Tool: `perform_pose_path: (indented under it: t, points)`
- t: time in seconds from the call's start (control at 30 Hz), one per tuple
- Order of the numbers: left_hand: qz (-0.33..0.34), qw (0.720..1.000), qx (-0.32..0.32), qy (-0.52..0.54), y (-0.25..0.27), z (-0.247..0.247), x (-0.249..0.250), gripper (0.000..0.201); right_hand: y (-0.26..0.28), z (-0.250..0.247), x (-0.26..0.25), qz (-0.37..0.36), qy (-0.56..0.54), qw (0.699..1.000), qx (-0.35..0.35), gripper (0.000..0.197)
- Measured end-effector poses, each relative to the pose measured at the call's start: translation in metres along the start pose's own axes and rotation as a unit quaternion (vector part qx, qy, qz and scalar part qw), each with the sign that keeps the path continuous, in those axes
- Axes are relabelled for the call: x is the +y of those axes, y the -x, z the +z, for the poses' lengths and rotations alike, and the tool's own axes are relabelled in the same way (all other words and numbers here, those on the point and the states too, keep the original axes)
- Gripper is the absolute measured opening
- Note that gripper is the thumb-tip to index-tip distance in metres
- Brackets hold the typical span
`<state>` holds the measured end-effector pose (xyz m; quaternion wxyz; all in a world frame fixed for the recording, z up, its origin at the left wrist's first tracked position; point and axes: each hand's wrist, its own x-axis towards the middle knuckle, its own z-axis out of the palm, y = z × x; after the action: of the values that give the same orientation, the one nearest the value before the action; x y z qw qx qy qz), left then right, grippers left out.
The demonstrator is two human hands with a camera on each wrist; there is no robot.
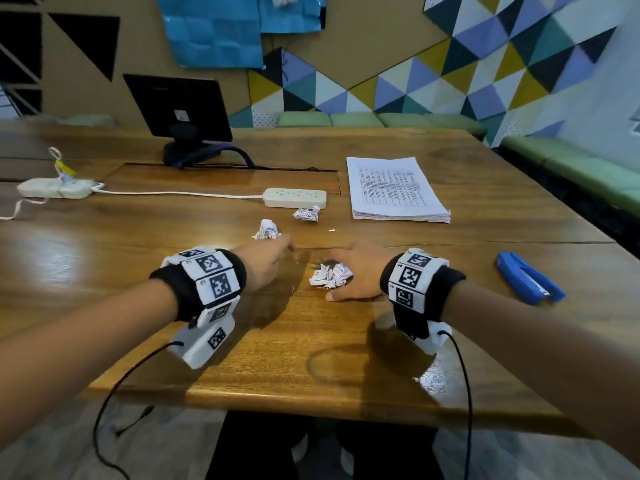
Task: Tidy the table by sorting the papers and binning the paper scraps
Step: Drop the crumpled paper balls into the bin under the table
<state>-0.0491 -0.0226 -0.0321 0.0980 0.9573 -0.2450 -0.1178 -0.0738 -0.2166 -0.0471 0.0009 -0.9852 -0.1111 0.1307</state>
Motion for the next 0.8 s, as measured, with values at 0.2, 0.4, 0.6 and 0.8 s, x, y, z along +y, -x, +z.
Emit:
perform_pose_path:
  t: [0.2, 0.4, 0.6, 0.8]
  points:
    - [-0.025, 0.995, 0.086, 0.044, -0.031, -0.022, -0.012, 0.036, -0.008, 0.005, -0.018, -0.008, 0.063, 0.998, -0.007, 0.068]
    - [-0.087, 0.994, 0.060, 0.007, -0.050, -0.020, -0.029, 0.064, -0.011, 0.006, -0.020, -0.018, 0.067, 0.997, -0.022, 0.050]
    - [-0.073, 0.996, 0.056, -0.012, -0.053, -0.016, -0.029, 0.066, -0.008, 0.006, -0.008, -0.009, 0.013, 1.000, 0.015, 0.037]
    - [-0.011, 0.998, 0.025, -0.052, -0.043, -0.003, -0.003, 0.055, 0.006, 0.007, 0.017, 0.022, -0.053, 0.997, 0.053, 0.037]
